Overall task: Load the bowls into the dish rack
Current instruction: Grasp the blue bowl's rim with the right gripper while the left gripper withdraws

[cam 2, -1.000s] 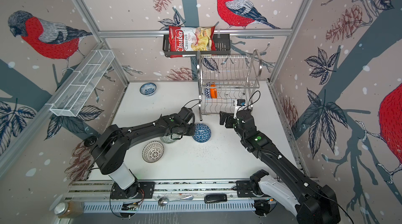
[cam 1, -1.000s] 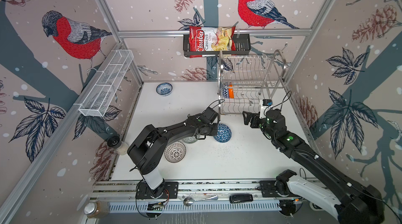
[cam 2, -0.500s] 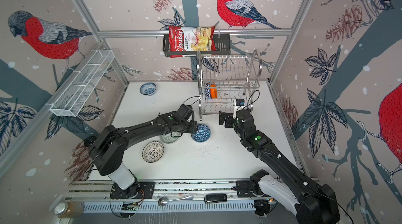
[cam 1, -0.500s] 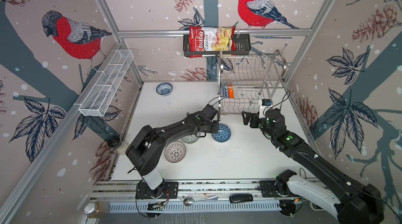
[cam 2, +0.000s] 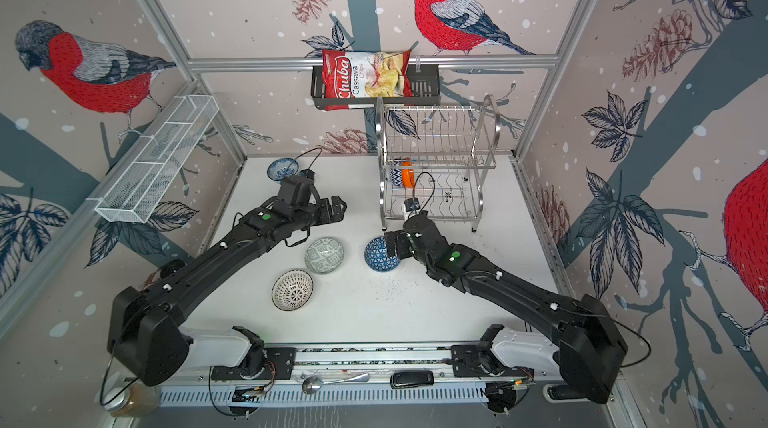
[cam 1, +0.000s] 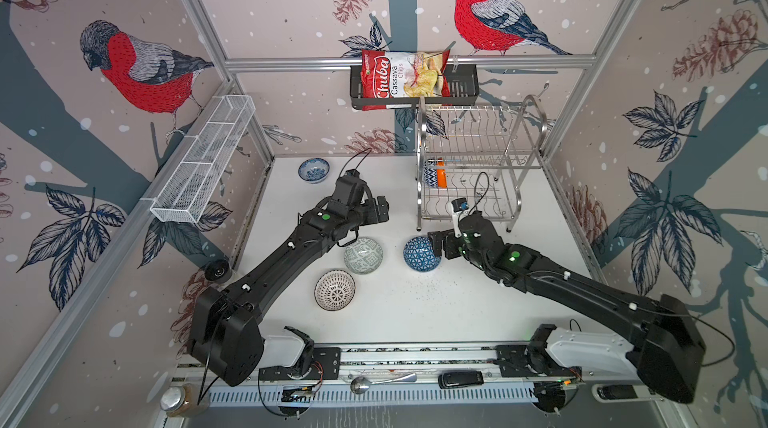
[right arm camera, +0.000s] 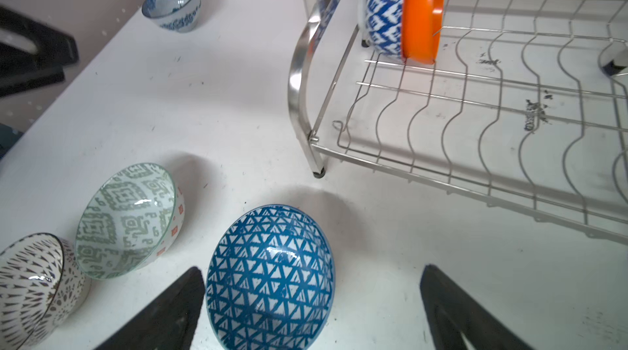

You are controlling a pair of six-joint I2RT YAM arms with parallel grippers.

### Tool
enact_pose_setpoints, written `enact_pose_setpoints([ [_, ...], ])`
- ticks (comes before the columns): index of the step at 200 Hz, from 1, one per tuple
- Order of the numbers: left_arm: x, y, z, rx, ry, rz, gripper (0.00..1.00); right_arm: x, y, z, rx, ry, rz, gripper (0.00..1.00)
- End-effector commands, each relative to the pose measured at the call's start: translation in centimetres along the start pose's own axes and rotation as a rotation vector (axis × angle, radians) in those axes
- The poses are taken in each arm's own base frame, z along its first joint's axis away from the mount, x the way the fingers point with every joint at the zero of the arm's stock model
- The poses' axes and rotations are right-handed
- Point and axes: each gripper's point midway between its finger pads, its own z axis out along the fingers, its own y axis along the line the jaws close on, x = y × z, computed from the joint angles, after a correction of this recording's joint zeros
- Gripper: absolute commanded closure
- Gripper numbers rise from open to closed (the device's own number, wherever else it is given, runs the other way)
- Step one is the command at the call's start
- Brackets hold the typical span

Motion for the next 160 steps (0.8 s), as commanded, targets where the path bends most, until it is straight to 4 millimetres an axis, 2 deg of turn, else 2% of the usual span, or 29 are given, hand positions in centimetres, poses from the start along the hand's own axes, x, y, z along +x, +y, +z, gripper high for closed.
enact_pose_setpoints([
  [1,-1.4,0.5,-0.5,0.050,-0.059,-0.041,0.02,1.6,0.8,1.1,0.079,0.084,-0.067,0.00],
  [20,-1.4,0.0,-0.8,0.154,-0.040,-0.078,0.02,2.9,2.3,2.1,0.118,0.141,-0.140,0.00],
  [24,-0.5,0.3,-0.5,0.160,-0.015,-0.082,0.02,3.1,2.6,2.2,0.123,0.148,-0.151,0.00],
  [39,0.7,0.2,-0.4,0.188,0.014,-0.083,0.02,3.8,3.8,2.7,0.109,0.175,-0.172,0.01],
  [68,2.4,2.3,0.4,0.177,0.052,-0.102,0.02,4.6,5.7,3.5,0.077,0.207,-0.189,0.08],
  [90,4.0,2.6,0.7,0.308,0.101,-0.156,0.02,5.3,7.3,3.7,0.042,0.225,-0.203,0.13],
  [117,5.6,3.0,1.2,0.386,0.149,-0.162,0.02,6.3,7.7,4.7,0.045,0.259,-0.217,0.17],
  [134,5.6,2.2,1.1,0.431,0.183,-0.131,0.02,6.8,7.8,5.4,0.055,0.282,-0.227,0.21],
  [148,5.5,2.2,1.2,0.432,0.188,-0.135,0.02,6.8,7.8,5.8,0.071,0.276,-0.221,0.30],
  [160,5.3,2.4,1.1,0.444,0.176,-0.147,0.02,6.7,7.8,6.0,0.070,0.268,-0.206,0.33],
])
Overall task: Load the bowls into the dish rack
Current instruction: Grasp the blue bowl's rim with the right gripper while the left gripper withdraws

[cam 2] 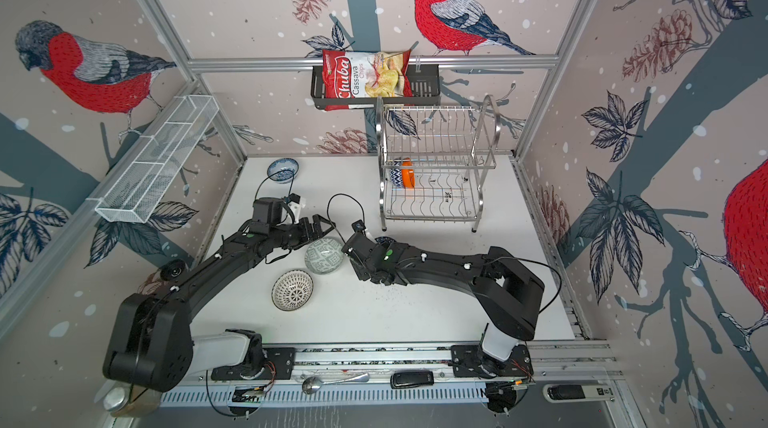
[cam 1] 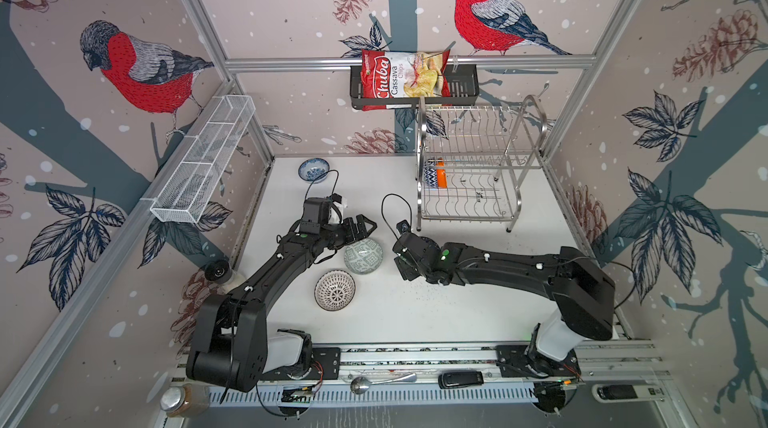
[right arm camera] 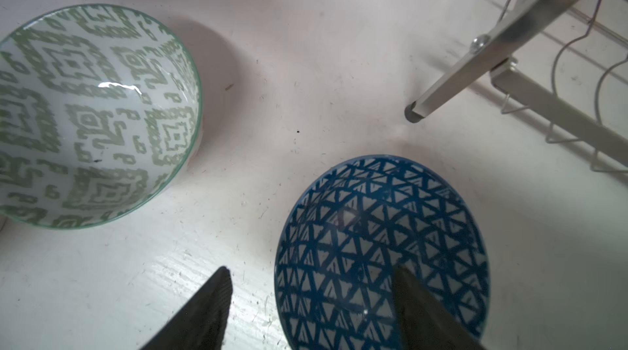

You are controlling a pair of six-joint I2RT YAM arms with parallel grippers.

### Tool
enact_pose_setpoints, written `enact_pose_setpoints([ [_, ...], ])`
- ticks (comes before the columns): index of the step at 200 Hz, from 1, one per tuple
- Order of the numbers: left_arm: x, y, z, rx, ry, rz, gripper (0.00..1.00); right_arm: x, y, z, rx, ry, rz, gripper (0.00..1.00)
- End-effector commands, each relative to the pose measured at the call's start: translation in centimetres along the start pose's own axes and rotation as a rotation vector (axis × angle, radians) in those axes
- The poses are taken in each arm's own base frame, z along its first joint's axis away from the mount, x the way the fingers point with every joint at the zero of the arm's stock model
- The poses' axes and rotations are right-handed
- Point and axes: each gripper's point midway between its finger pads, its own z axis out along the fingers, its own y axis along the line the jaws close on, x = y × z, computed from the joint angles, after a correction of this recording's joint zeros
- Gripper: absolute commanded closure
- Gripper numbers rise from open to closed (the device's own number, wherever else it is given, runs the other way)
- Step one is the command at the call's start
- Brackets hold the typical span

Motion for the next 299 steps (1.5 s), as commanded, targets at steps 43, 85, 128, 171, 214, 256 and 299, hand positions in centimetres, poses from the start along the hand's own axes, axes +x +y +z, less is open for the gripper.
enact_pose_setpoints([
  [43,-0.9,-1.5,-0.5,0.097,-0.020,0.044,0.02,0.2,0.7,1.4,-0.004,0.020,0.024,0.39],
  [85,-0.9,-1.4,-0.8,0.086,-0.032,0.048,0.02,0.3,1.2,2.2,-0.013,0.034,0.021,0.50],
  [128,-0.9,-1.3,-0.7,0.085,-0.031,0.046,0.02,0.3,1.3,2.4,-0.012,0.041,0.020,0.60],
  [171,-1.0,-1.2,-0.7,0.077,-0.033,0.044,0.02,0.8,1.8,2.9,-0.025,0.061,0.014,0.68],
  [214,-1.0,-1.2,-0.7,0.075,-0.037,0.045,0.02,0.8,1.6,3.2,-0.016,0.067,0.017,0.77],
  [256,-0.9,-1.1,-0.7,0.075,-0.034,0.044,0.02,0.6,1.4,3.1,-0.012,0.062,0.015,0.87],
  [299,-1.1,-1.2,-0.8,0.070,-0.042,0.051,0.02,0.1,1.2,2.7,-0.016,0.043,0.022,0.93],
])
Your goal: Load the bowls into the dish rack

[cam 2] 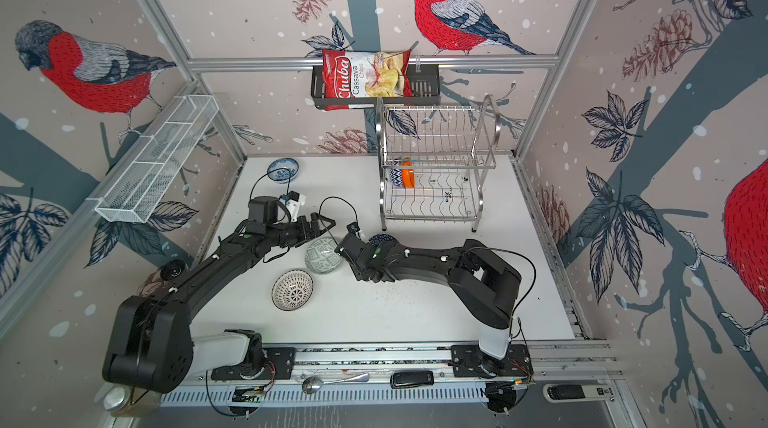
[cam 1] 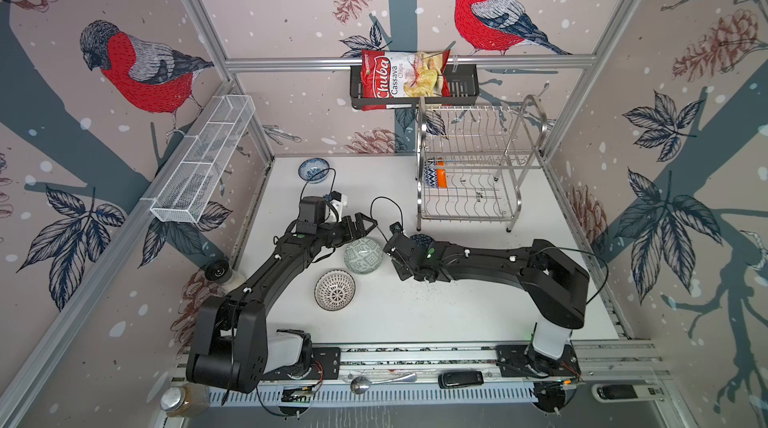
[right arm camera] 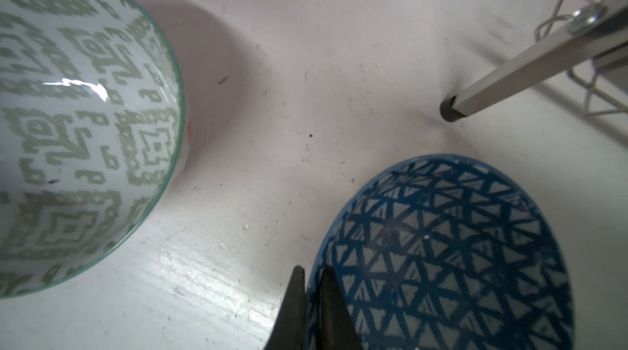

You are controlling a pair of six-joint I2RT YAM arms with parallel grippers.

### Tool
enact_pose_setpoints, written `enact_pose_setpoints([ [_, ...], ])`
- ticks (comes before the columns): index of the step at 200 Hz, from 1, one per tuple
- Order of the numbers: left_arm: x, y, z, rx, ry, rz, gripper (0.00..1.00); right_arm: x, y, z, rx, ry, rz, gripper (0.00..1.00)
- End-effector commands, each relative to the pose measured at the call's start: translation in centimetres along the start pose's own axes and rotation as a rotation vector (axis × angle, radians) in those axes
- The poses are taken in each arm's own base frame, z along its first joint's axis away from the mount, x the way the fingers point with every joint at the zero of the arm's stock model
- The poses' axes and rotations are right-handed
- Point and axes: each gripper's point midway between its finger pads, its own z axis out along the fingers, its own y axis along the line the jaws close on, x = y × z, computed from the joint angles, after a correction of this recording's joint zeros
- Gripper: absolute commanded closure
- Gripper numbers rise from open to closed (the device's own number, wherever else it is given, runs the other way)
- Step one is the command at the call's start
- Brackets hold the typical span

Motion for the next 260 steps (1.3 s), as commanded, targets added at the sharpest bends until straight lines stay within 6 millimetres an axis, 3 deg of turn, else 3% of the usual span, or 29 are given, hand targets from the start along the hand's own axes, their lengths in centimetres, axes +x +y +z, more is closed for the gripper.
enact_pose_setpoints([
  [1,-0.9,-0.4,-0.2,0.008,-0.036,0.042,0.02,-0.2,0.4,-0.3,-0.029,0.001,0.020,0.94],
  [71,-1.1,-0.4,-0.4,0.000,-0.046,0.051,0.02,-2.4,0.3,-3.2,-0.160,-0.101,0.082,0.98],
  [115,-1.4,-1.1,-0.8,0.025,-0.071,0.066,0.02,-4.2,-0.9,-6.0,-0.278,-0.198,0.144,0.98],
  [162,-1.5,-2.8,-1.2,0.112,-0.094,0.085,0.02,-6.3,-5.1,-9.4,-0.375,-0.310,0.217,0.99],
  [202,-2.4,-4.3,-1.0,0.175,-0.117,0.080,0.02,-7.6,-10.7,-12.4,-0.357,-0.429,0.279,0.99],
  [260,-3.7,-11.1,1.4,0.256,-0.132,0.170,0.03,-8.4,-17.6,-14.4,-0.372,-0.579,0.381,1.00],
])
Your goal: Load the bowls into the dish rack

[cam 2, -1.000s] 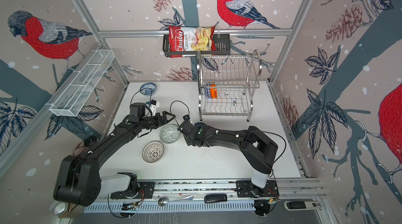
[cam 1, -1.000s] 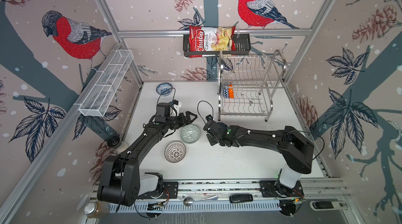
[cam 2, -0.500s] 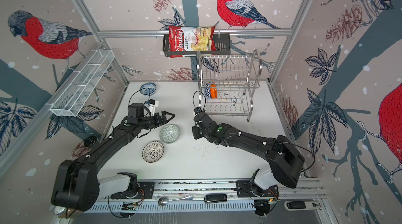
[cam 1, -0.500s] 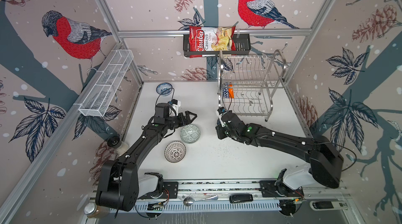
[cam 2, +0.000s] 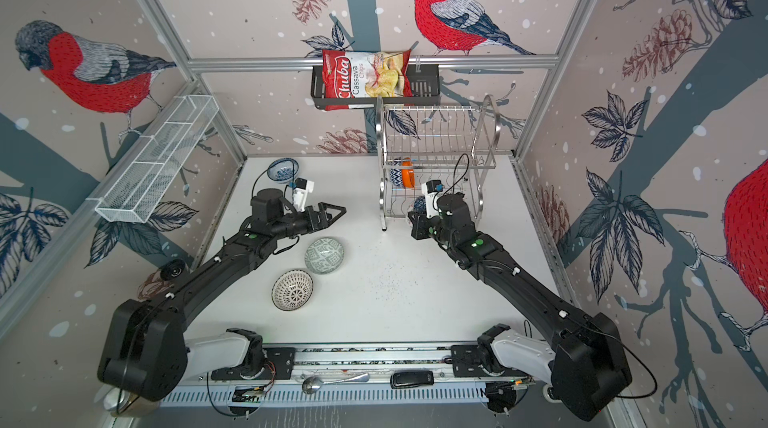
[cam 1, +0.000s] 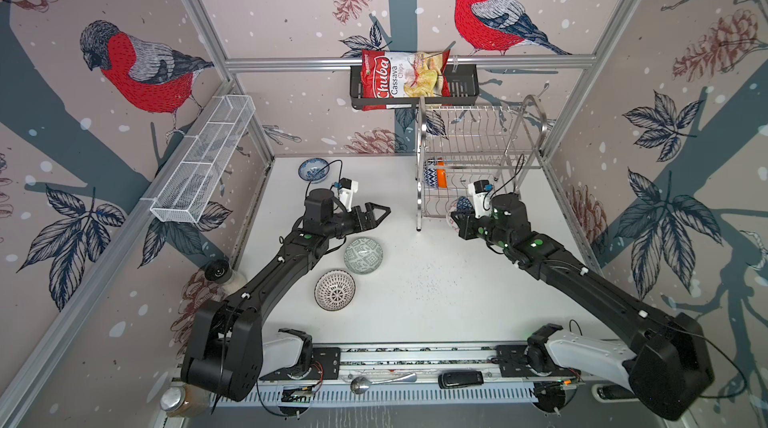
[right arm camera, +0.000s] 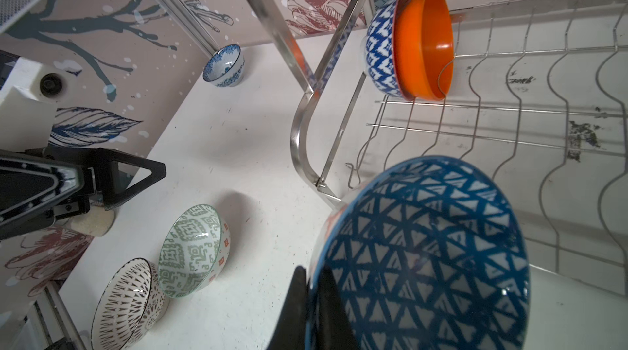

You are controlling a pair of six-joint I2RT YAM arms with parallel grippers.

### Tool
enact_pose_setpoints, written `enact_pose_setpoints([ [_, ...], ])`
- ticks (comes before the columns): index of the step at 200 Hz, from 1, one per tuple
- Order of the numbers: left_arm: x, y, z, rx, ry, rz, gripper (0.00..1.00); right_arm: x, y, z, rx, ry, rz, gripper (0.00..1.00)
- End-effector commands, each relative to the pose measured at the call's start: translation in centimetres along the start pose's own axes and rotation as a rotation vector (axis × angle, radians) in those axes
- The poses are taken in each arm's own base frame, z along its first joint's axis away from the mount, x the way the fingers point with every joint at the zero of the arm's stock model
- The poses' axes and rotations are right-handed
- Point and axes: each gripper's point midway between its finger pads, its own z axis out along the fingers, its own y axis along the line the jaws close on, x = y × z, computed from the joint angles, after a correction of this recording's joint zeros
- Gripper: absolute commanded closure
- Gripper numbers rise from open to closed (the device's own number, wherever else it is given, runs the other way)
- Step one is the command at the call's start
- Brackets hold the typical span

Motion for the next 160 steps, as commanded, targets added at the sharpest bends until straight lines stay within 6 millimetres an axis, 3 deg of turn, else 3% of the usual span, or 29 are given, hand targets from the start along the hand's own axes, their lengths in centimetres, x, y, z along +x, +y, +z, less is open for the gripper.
enact_pose_setpoints([
  [1,-1.6,-1.9,1.2,0.040,-0.049,0.027,0.03,-2.9,0.8,-0.7,-0.103,-0.105,-0.026,1.00],
  [70,-3.5,-2.8,5.4,0.069,-0.064,0.024,0.02,-4.1,-3.1,-0.2,-0.122,-0.164,0.039,1.00],
  [99,-2.7,-1.9,6.8,0.071,-0.042,0.021,0.03,-4.5,-3.8,0.4,-0.126,-0.192,0.039,1.00],
  [160,-1.6,-0.5,7.3,0.048,-0.016,0.024,0.02,-4.7,-5.0,1.6,-0.141,-0.213,0.052,1.00],
])
